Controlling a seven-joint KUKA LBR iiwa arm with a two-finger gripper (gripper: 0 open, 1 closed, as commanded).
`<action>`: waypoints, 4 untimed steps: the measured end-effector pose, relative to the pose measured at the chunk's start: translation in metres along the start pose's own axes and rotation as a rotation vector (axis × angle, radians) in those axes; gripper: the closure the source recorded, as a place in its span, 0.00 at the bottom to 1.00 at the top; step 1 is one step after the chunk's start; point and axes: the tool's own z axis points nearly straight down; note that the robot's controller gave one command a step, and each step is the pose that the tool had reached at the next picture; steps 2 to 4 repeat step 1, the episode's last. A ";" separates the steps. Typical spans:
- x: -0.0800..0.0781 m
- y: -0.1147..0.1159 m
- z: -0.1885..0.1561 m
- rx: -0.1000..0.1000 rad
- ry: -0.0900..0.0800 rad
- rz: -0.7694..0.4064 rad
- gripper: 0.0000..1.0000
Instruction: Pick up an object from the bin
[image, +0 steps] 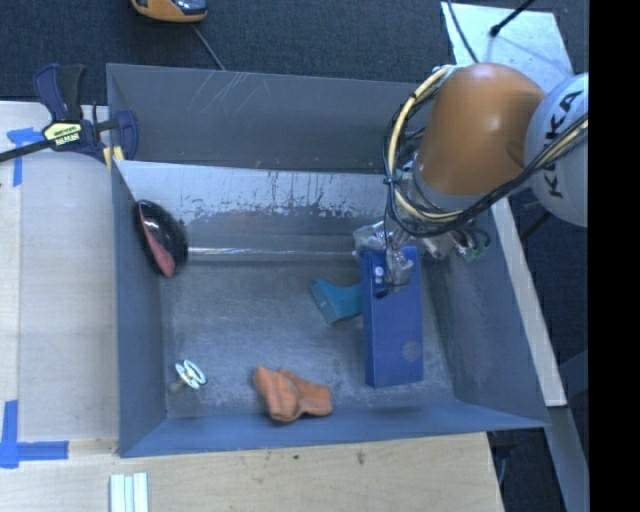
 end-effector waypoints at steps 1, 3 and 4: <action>-0.013 -0.010 -0.062 -0.001 0.002 0.019 1.00; -0.013 -0.010 -0.062 -0.001 0.002 0.019 1.00; -0.013 -0.010 -0.062 -0.001 0.002 0.019 1.00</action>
Offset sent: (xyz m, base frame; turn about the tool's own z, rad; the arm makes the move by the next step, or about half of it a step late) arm 0.0028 0.0471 0.1328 0.0191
